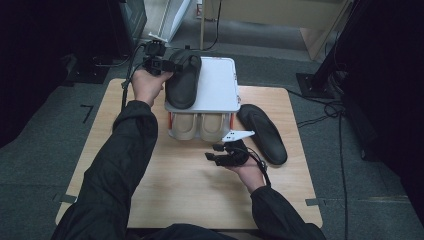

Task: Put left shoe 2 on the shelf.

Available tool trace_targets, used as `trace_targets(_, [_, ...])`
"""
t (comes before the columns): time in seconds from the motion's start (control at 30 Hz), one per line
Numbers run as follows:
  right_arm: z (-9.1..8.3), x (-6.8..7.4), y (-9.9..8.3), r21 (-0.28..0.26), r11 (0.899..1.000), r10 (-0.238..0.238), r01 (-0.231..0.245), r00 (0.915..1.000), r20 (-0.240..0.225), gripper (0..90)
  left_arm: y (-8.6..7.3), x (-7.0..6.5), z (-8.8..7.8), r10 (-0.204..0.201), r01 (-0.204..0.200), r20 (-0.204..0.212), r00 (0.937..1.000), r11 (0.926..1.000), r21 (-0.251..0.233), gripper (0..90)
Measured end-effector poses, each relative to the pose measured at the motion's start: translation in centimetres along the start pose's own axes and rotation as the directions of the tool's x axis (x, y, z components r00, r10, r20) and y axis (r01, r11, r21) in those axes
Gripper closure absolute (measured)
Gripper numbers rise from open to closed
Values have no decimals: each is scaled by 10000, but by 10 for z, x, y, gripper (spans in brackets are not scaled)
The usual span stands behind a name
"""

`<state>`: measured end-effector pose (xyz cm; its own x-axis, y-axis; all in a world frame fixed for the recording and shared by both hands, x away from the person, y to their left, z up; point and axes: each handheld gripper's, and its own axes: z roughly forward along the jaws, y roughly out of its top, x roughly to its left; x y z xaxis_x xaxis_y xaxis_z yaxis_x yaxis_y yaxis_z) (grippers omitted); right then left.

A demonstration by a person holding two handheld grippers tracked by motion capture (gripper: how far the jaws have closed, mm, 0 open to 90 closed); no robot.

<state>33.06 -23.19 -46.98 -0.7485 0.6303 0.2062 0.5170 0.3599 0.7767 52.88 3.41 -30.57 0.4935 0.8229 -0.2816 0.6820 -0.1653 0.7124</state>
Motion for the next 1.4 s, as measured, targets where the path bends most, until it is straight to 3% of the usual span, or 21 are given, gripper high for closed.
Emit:
trace_targets(0.43, [-2,-3,0,-117,9999,68,-67,9999,101,509,-12,1,13,76,-79,69,9999,9993,353,675])
trace_targets(0.53, [-3,-4,1,-154,9998,137,-135,9998,119,505,-12,0,13,275,-277,51,9996,9988,411,669])
trace_targets(0.63, [-6,-8,2,-235,9995,213,-211,9997,94,501,-11,3,11,241,-254,234,9994,9981,560,602])
trace_targets(0.87, [-17,-19,2,-356,9982,500,-491,9985,224,506,-9,4,-4,722,-737,252,9971,9953,622,518])
trace_targets(1.0, [-27,-26,1,-405,9982,454,-438,9982,381,528,-12,7,-16,885,-915,414,9952,9928,770,473])
trace_targets(1.13, [-38,-35,-1,-454,9980,462,-435,9971,598,534,-19,11,-26,1253,-1275,305,9916,9883,835,439])
trace_targets(1.4, [-53,-53,-5,-550,9969,621,-557,9905,1230,570,-34,26,-42,1192,-1201,199,9927,9916,474,417])
